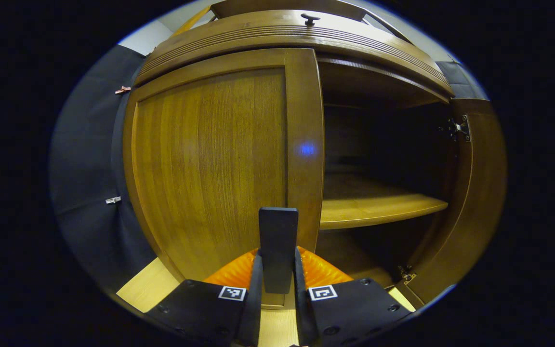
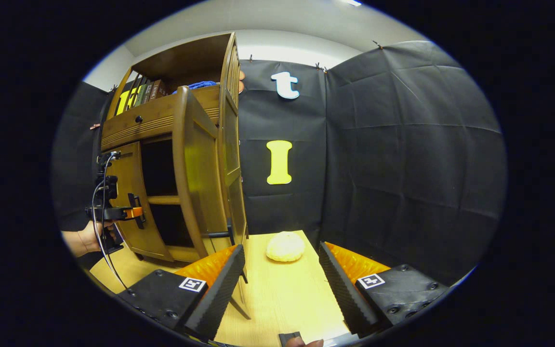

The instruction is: Open the right door of the double-door shoe cabinet with the right hand, and open the left door with the left hand.

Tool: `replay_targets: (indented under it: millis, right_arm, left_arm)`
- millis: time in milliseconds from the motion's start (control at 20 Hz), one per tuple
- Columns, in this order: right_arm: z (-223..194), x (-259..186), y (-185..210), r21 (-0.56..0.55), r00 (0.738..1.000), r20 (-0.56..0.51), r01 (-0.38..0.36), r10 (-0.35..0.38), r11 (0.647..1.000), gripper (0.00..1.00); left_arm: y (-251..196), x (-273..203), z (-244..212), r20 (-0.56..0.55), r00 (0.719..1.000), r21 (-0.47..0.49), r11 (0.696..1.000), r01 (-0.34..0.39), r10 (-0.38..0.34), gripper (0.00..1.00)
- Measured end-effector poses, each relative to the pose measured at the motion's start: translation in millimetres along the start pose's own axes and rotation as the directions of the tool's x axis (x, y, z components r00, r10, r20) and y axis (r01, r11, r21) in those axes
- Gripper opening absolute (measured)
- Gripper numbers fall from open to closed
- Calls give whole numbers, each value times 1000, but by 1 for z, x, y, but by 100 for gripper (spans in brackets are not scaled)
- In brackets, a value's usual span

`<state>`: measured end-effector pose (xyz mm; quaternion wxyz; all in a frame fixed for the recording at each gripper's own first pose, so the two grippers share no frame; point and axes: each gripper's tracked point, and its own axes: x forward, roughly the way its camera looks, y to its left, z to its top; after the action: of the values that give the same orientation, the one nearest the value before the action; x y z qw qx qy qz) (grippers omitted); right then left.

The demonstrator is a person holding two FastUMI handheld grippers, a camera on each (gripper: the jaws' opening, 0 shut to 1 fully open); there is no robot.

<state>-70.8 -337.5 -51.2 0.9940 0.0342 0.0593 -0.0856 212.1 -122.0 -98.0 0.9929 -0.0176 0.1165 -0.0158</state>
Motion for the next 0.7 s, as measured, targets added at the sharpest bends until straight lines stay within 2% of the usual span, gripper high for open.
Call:
replay_targets:
  millis: [250,700]
  right_arm:
    - [3,-25,19,-11,1000,11,-8,8,1000,98]
    - [9,-40,76,-61,996,17,-84,85,995,100]
  left_arm:
    - [5,-22,-2,5,1000,7,1000,17,-17,32]
    - [38,-92,-20,10,999,17,999,36,-36,31]
